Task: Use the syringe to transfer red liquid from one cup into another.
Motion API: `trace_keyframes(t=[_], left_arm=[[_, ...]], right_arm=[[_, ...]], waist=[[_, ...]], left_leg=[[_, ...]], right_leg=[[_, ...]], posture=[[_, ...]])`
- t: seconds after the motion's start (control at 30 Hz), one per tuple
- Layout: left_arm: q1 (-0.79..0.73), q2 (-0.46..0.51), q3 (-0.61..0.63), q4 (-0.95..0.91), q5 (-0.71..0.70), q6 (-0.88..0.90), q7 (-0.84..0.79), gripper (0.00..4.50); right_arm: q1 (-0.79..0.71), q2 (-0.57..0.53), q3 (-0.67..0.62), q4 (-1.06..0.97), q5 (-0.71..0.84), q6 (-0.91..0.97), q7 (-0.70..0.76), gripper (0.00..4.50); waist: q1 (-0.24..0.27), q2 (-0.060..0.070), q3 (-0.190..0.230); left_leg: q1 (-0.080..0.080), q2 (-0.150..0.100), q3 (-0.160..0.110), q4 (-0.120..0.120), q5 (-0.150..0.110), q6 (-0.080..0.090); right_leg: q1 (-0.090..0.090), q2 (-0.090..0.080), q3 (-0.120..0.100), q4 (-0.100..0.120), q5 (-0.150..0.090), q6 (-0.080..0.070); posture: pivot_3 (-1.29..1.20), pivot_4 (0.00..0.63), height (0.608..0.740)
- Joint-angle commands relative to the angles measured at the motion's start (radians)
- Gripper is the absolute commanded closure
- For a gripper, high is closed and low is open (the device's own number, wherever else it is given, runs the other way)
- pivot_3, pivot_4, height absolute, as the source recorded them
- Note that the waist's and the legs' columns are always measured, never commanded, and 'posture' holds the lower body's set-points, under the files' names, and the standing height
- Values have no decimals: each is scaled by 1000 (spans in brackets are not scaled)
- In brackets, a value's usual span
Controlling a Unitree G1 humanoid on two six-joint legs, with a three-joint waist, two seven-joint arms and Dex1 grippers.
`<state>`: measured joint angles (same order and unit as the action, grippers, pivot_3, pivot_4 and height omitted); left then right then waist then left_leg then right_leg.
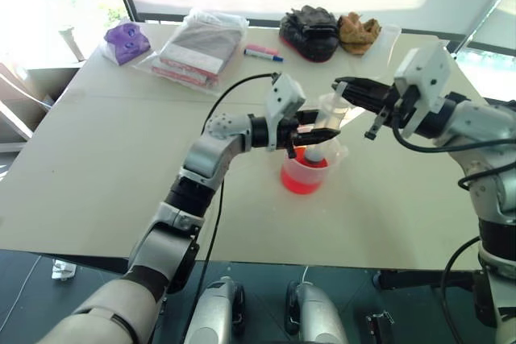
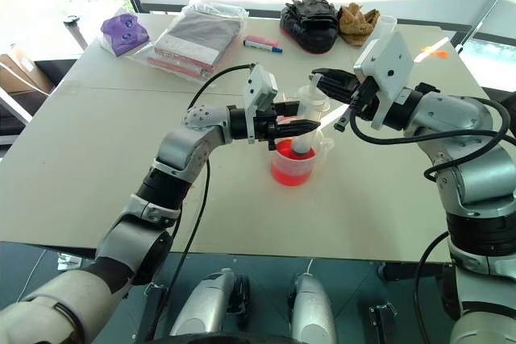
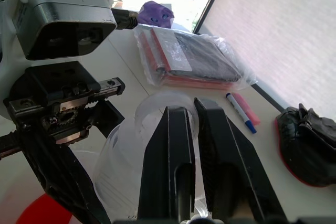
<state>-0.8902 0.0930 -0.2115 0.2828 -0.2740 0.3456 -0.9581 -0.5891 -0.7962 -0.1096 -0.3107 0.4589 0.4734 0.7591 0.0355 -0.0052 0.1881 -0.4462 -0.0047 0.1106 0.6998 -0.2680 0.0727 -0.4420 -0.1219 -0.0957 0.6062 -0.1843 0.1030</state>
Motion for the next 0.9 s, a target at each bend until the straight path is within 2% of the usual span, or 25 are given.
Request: trace_keyframes(t=[0.03, 0.5, 0.9], left_arm=[[40, -4, -58, -63, 0, 28, -32, 2952], [78, 13, -73, -95, 9, 56, -35, 2952], [43, 1, -52, -82, 6, 50, -15, 2952]], right_arm=[[-67, 6, -49, -10, -6, -44, -21, 4457], [-98, 21, -57, 22, -30, -66, -31, 4457], [-75, 19, -54, 8, -19, -54, -18, 4457]], waist=[[-1, 0, 0], [0, 0, 0], [0, 0, 0]], left_leg=[[0, 0, 0, 0, 0, 0], [0, 0, 0, 0, 0, 0], [0, 0, 0, 0, 0, 0]], right_leg=[[0, 0, 0, 0, 0, 0], [0, 0, 0, 0, 0, 0], [0, 0, 0, 0, 0, 0]], posture=[[0, 150, 740], [0, 150, 740], [0, 150, 740]])
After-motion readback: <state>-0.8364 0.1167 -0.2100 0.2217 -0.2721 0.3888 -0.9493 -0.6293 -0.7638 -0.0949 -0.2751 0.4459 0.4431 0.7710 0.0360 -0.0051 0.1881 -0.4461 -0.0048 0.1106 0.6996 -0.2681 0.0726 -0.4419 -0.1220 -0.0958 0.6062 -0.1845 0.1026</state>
